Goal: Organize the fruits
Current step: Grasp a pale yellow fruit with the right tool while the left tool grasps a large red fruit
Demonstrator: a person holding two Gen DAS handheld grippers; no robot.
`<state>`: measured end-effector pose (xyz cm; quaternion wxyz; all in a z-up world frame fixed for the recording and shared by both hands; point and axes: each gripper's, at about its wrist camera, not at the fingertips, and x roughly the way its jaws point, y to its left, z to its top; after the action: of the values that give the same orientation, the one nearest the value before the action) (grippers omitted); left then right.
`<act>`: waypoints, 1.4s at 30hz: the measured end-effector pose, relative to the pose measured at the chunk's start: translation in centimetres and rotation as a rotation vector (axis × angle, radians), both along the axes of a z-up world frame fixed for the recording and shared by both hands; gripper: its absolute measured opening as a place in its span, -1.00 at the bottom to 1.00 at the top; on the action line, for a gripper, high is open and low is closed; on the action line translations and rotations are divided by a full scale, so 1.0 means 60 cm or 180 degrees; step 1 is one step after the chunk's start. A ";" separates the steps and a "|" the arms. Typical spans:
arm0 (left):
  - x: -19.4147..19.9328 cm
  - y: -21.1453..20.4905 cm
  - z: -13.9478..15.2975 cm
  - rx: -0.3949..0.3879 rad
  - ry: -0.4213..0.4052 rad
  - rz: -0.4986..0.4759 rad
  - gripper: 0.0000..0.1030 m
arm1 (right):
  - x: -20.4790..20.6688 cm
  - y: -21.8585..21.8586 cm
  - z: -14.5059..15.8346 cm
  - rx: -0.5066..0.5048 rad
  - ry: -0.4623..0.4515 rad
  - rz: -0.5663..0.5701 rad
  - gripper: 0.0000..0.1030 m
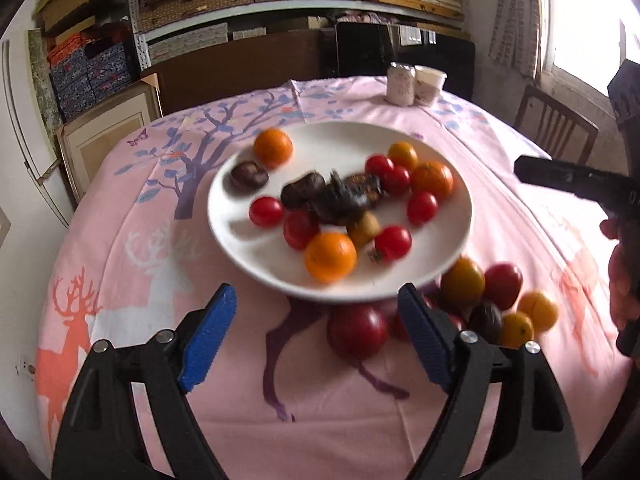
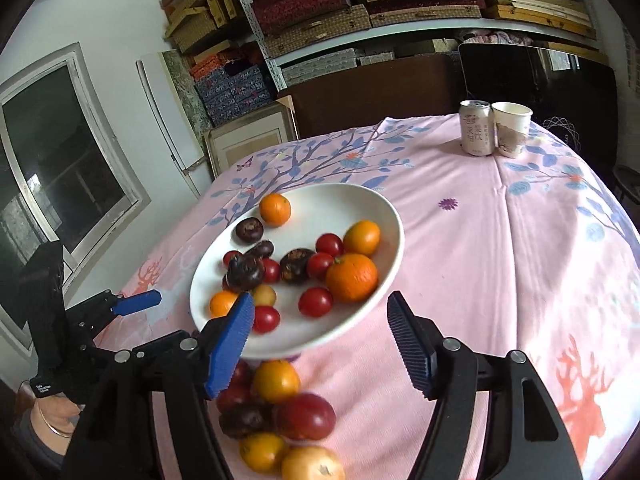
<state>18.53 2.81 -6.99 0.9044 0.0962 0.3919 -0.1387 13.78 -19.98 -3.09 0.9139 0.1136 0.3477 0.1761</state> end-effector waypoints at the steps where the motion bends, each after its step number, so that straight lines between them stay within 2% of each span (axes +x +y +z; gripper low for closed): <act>1: -0.006 -0.002 -0.015 0.0052 0.0075 -0.0011 0.56 | -0.013 -0.010 -0.009 0.0053 0.0015 -0.0020 0.35; 3: -0.010 -0.004 -0.036 0.0127 0.0142 0.0028 0.56 | -0.031 -0.028 -0.028 0.0200 0.0093 -0.0041 0.35; 6: -0.005 -0.001 -0.049 0.0057 0.0206 0.0097 0.56 | -0.053 -0.040 -0.045 0.0315 0.0180 -0.0078 0.35; 10: 0.010 -0.001 -0.058 -0.0075 0.0216 0.0140 0.50 | -0.081 -0.028 -0.051 0.0186 0.0203 0.0034 0.35; 11: 0.014 0.000 -0.061 -0.0186 0.0256 0.0099 0.31 | -0.088 -0.021 -0.052 0.0099 0.0193 0.0067 0.35; 12: 0.016 0.000 -0.065 -0.0355 0.0329 0.0006 -0.02 | -0.095 -0.017 -0.052 0.0018 0.0180 0.0092 0.34; 13: 0.017 0.001 -0.066 -0.0505 0.0379 -0.0063 -0.17 | -0.101 -0.014 -0.052 -0.0057 0.0163 0.0110 0.26; 14: 0.015 0.000 -0.065 -0.0529 0.0369 -0.0076 -0.26 | -0.107 -0.011 -0.053 -0.0127 0.0169 0.0134 0.10; 16: 0.010 0.000 -0.064 -0.0512 0.0311 -0.0054 -0.26 | -0.114 -0.005 -0.058 -0.0210 0.0271 0.0276 -0.12; 19: 0.001 0.007 -0.056 -0.0612 0.0219 -0.0036 -0.26 | -0.130 0.012 -0.064 -0.0402 0.0280 0.0444 -0.12; 22: -0.018 0.005 -0.037 -0.0562 -0.0042 -0.0029 -0.26 | -0.135 0.026 -0.068 -0.0586 0.0249 0.0458 -0.12; 27: -0.044 -0.004 -0.021 -0.0462 -0.0280 -0.0043 -0.26 | -0.112 0.029 -0.088 -0.0514 0.0492 0.0447 -0.12; 29: -0.052 -0.001 -0.014 -0.0486 -0.0346 -0.0032 -0.26 | -0.107 0.026 -0.093 -0.0387 0.0570 0.0476 -0.23; 32: -0.053 0.005 -0.012 -0.0527 -0.0331 -0.0007 -0.26 | -0.116 0.028 -0.091 -0.0411 0.0528 0.0476 -0.24; 38: -0.063 0.013 -0.010 -0.0607 -0.0303 0.0007 -0.26 | -0.141 0.010 -0.067 -0.0221 0.0355 0.0458 -0.24; 42: -0.062 0.017 -0.008 -0.0545 -0.0256 0.0018 -0.26 | -0.139 -0.006 -0.042 -0.0174 0.0258 0.0420 -0.24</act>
<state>14.79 3.81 -7.48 0.9247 0.0228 0.3422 -0.1652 5.42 -20.34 -5.59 0.8882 0.0725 0.3958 0.2217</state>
